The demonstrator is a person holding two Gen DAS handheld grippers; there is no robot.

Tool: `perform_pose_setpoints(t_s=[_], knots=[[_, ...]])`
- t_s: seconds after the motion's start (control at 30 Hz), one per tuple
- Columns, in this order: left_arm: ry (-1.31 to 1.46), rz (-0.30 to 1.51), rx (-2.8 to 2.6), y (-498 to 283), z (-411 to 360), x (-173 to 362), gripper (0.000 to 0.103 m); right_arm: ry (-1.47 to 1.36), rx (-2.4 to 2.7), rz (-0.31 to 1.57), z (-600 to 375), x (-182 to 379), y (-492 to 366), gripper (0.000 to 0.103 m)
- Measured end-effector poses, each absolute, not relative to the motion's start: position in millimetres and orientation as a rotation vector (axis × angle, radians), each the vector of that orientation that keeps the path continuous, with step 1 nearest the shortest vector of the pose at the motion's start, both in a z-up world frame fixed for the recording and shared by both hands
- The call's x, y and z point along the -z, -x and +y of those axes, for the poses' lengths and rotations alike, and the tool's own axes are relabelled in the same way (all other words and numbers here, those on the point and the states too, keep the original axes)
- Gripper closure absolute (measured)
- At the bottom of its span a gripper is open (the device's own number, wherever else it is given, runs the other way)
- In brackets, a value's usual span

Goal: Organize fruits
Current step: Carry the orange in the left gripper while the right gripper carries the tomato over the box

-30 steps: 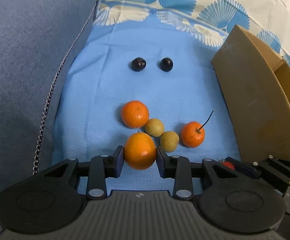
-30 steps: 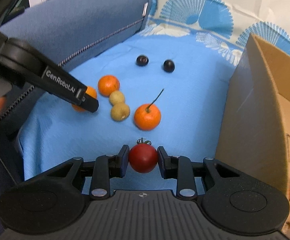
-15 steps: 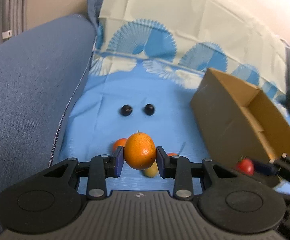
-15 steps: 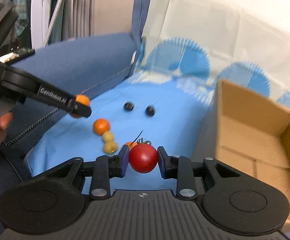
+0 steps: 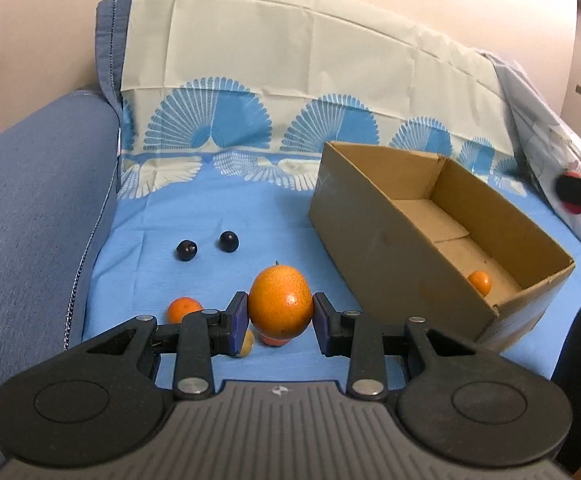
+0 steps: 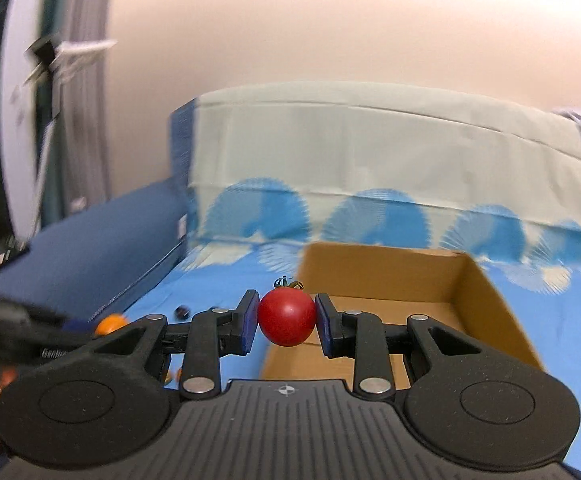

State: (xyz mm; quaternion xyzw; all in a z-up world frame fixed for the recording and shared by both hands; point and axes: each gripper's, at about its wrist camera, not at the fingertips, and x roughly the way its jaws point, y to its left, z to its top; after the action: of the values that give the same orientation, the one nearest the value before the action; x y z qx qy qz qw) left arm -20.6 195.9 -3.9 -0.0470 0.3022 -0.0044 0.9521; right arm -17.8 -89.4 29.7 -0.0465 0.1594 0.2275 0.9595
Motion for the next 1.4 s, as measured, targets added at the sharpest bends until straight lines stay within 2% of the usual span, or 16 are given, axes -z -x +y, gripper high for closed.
perform_pose_setpoints(t_s=[0.27,0.4,0.53,1.0,1.4], knots=[[0.086,0.589,0.021,24.3,196.1,0.6,0.065,0.027,-0.313,0.295,-157.7,-52.1,13.1,0.071],[0.065,0.600,0.009,19.9,192.8,1.7,0.065,-0.010,-0.284,0.328,-187.4,-43.1,0.1,0.071],[0.049,0.594,-0.009,19.3,191.2,1.7,0.065,-0.169,-0.273,0.346,-211.9,-36.6,-17.2,0.071],[-0.039,0.595,-0.002,20.7,158.7,0.7,0.065,-0.113,-0.340,0.304,-198.4,-25.8,-55.6,0.071],[0.007,0.611,-0.007,2.6,121.0,-10.4,0.065,-0.049,-0.434,0.227,-187.3,-23.7,-73.2,0.071]])
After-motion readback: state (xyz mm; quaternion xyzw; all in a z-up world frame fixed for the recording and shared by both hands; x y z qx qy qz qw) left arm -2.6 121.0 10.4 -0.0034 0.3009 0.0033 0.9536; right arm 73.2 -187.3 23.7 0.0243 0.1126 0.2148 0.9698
